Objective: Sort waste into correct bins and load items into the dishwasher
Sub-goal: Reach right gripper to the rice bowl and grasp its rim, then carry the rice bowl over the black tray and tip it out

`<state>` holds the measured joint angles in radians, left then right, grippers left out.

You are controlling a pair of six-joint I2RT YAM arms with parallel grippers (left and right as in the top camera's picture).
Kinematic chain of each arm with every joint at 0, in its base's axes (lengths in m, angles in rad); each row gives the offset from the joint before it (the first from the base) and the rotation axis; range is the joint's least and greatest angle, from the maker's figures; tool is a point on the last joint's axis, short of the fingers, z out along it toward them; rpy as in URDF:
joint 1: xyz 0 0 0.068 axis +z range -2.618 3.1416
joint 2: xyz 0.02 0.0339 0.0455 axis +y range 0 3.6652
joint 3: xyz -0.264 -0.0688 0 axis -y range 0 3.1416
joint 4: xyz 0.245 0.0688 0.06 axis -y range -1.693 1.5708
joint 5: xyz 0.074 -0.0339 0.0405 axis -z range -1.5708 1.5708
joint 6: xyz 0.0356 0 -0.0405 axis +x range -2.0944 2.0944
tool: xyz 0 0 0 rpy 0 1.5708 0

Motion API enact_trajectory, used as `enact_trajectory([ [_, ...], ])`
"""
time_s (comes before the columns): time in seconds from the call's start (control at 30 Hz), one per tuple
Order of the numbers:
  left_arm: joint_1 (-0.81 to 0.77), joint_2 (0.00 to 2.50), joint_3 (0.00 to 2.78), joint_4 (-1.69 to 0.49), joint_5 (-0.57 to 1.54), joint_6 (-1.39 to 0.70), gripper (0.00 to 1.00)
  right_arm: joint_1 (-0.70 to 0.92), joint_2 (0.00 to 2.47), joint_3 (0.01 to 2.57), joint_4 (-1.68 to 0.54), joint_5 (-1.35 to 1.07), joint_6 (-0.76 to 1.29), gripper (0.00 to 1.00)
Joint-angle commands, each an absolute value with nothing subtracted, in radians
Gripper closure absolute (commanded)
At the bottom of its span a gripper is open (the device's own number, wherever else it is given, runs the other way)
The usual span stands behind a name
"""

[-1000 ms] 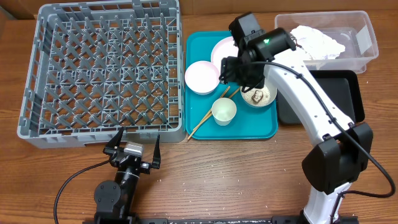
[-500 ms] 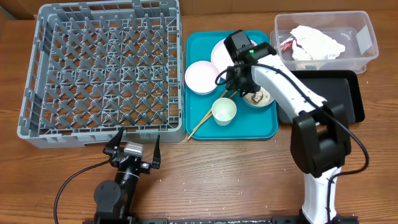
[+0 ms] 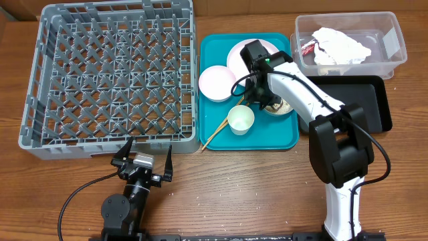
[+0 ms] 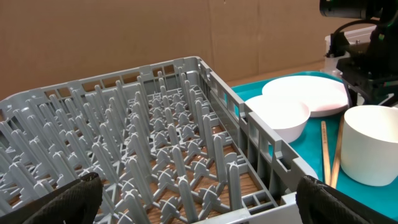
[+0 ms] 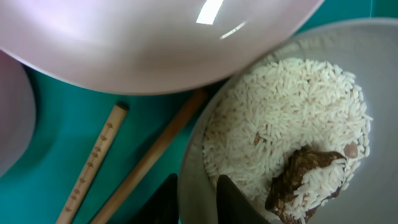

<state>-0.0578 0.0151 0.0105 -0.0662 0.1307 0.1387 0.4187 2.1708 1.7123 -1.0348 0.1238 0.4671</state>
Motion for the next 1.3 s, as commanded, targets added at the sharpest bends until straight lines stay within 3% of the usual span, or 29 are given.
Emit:
enact_trajectory([
  [0.0, -0.052, 0.006, 0.005, -0.066, 0.123, 0.150, 0.00, 0.415, 2.176, 1.700, -1.035, 0.141, 0.467, 0.82],
  [0.17, -0.052, 0.006, 0.005, -0.066, 0.123, 0.150, 0.00, 0.415, 2.176, 1.700, -1.040, 0.138, 0.467, 0.96],
  [0.4, -0.052, 0.006, 0.005, -0.066, 0.123, 0.150, 0.00, 0.415, 2.175, 1.762, -1.114, 0.130, 0.463, 0.96],
  [0.83, -0.052, 0.006, 0.005, -0.066, 0.123, 0.150, 0.00, 0.411, 2.159, 2.250, -1.528, 0.093, 0.413, 0.96],
  [1.07, -0.052, 0.006, 0.005, -0.066, 0.123, 0.150, 0.00, 0.354, 2.104, 2.260, -1.620, 0.062, 0.403, 0.96],
  [1.27, -0.052, 0.006, 0.005, -0.066, 0.123, 0.150, 0.00, 0.249, 2.079, 2.257, -1.604, -0.094, 0.263, 0.96],
])
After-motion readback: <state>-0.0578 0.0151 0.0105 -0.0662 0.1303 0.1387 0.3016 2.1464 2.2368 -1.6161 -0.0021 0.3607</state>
